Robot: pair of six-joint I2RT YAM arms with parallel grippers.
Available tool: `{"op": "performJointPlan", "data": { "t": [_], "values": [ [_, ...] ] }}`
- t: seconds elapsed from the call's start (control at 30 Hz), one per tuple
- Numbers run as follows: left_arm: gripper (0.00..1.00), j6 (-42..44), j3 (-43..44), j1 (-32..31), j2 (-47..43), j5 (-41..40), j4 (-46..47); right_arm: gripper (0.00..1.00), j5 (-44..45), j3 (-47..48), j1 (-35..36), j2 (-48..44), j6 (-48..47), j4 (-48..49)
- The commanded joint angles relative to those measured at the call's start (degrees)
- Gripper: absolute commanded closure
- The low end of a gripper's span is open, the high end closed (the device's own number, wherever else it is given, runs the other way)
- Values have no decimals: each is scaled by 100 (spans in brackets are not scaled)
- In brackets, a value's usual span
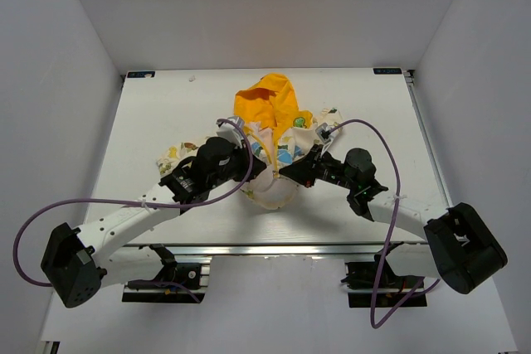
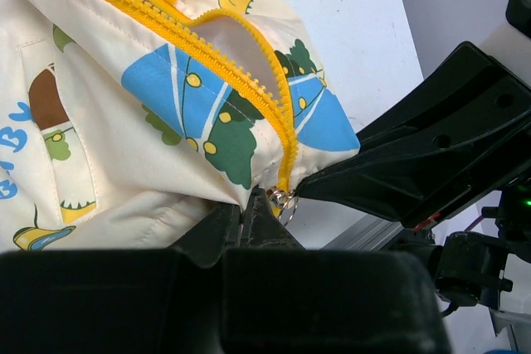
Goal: Zip up the jacket
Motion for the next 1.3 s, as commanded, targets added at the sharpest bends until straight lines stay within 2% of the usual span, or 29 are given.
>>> {"op": "performJointPlan", "data": {
  "t": [0.0,0.67,0.83,1.27],
  "values": [
    [100,35,111,-27,-127,158,34,100,-75,29,-1,-135,-284,469],
    [100,79,243,-19,101,202,-239,100,-216,302,-1,-20,-399,618],
    [100,79,226,-27,66,422,-213,100,-198,337,-1,-3,-416,610],
    [100,96,357,-19,92,334,-300,100,91,311,-1,-240,-750,40]
  ]
}}
